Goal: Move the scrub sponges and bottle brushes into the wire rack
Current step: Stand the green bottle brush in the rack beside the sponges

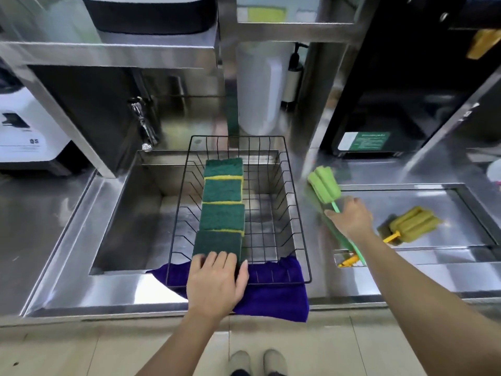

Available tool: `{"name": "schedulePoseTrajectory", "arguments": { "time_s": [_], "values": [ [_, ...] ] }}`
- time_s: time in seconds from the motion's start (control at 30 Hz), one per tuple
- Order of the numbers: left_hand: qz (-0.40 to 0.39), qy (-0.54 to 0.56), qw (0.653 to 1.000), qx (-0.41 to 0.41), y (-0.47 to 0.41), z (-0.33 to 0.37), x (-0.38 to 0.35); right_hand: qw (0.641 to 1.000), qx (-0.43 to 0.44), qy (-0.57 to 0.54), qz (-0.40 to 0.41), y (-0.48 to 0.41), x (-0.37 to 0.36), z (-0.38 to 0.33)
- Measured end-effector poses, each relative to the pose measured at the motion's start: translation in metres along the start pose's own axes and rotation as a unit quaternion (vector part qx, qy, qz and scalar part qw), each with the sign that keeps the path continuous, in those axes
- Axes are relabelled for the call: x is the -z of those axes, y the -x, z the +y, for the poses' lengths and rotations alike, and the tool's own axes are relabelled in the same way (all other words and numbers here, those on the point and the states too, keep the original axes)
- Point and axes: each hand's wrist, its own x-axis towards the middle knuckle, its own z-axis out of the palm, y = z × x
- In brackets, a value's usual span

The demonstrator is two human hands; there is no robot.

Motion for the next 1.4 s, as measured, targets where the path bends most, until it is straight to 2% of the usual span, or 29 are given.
{"name": "schedulePoseTrajectory", "arguments": {
  "time_s": [0.07,0.17,0.27,0.37,0.57,0.63,0.7,0.77,0.9,1.03,1.17,1.3,1.4],
  "values": [
    [-0.007,0.005,1.000,-0.011,-0.002,0.008,0.000,1.000,0.005,-0.013,-0.025,0.004,-0.002,0.005],
    [-0.016,0.014,0.999,-0.027,0.000,0.026,-0.003,0.999,-0.010,-0.039,-0.020,0.008,-0.001,0.008],
    [-0.014,0.018,0.999,-0.022,0.000,0.028,-0.006,0.997,-0.005,-0.079,0.006,0.009,0.006,0.003],
    [-0.008,0.016,1.000,-0.025,0.001,0.026,-0.006,0.983,0.014,-0.172,0.060,0.011,0.021,-0.011],
    [-0.004,0.024,1.000,-0.017,0.002,0.027,-0.007,0.906,0.072,-0.390,0.145,0.015,0.050,-0.057],
    [0.000,0.020,1.000,-0.015,0.001,0.027,-0.007,0.870,0.078,-0.468,0.134,0.020,0.053,-0.077],
    [0.002,0.021,1.000,-0.013,0.001,0.028,-0.006,0.850,0.089,-0.512,0.085,0.027,0.052,-0.096],
    [0.003,0.021,1.000,-0.011,0.001,0.028,-0.007,0.859,0.104,-0.501,0.003,0.038,0.043,-0.113],
    [-0.002,0.020,1.000,-0.008,0.001,0.028,-0.006,0.916,0.098,-0.362,-0.143,0.054,0.002,-0.130],
    [-0.004,0.023,1.000,-0.006,0.001,0.028,-0.006,0.948,0.069,-0.240,-0.197,0.060,-0.032,-0.128],
    [-0.006,0.018,1.000,-0.008,0.001,0.029,-0.006,0.945,0.057,-0.227,-0.227,0.057,-0.040,-0.124],
    [-0.010,0.013,1.000,-0.006,0.000,0.029,-0.005,0.935,0.071,-0.190,-0.291,0.058,-0.047,-0.123],
    [-0.011,0.014,1.000,-0.007,-0.001,0.030,-0.004,0.937,0.085,-0.158,-0.298,0.059,-0.051,-0.119]
  ]
}}
